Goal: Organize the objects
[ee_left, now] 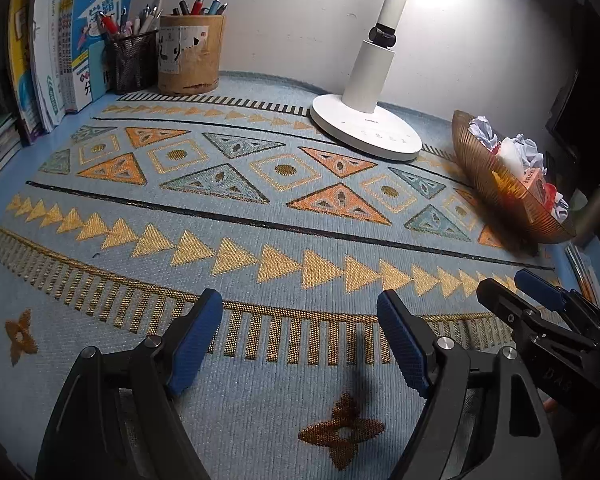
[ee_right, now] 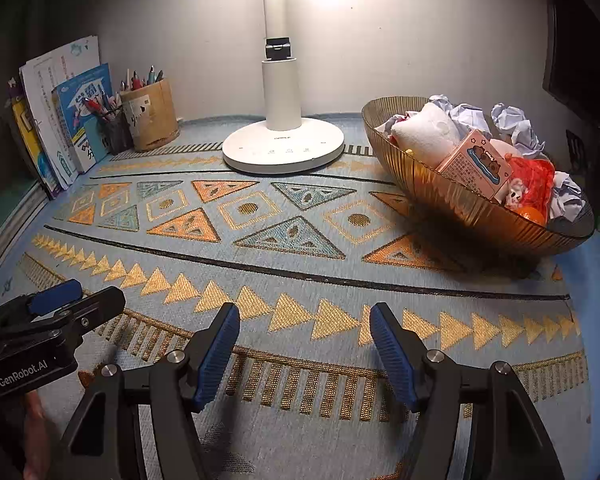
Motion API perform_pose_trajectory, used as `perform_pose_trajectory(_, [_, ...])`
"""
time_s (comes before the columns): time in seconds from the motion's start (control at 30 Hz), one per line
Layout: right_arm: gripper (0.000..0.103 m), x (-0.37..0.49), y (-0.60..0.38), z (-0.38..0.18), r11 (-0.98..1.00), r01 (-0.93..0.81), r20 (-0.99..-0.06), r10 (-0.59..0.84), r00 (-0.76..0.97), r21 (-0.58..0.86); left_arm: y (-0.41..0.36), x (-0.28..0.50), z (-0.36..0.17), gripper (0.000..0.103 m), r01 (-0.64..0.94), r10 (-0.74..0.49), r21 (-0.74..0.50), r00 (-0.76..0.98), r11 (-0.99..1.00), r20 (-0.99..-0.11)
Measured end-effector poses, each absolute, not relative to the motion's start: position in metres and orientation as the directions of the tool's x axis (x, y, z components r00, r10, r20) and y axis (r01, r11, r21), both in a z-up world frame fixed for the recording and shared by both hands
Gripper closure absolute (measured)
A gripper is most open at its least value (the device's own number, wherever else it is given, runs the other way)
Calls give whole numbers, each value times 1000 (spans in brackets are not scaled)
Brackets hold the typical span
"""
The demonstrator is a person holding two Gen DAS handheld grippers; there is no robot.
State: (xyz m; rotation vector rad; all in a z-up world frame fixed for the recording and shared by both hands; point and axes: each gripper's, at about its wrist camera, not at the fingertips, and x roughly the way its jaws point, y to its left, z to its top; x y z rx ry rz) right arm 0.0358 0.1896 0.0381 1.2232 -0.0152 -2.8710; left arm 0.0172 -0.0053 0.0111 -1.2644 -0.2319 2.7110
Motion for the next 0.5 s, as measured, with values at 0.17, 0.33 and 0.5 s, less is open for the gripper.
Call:
perform_pose_trajectory(0.17, [29,35,190,37,-1000,11,-727,-20,-686,17,-1,17,10,14,-78,187,-177,-627,-981,-756])
perform_pose_trajectory(0.33, [27,36,190,38,-1000,10,-722,-20,-691,18,4,17,9,10,-89,166,-142,-617,-986,-769])
perform_pose_trajectory(0.5, [27,36,188,38,-1000,15,-721,-14,-693,5,5,17,8,8,-93,165,-137,-615,-986,-771])
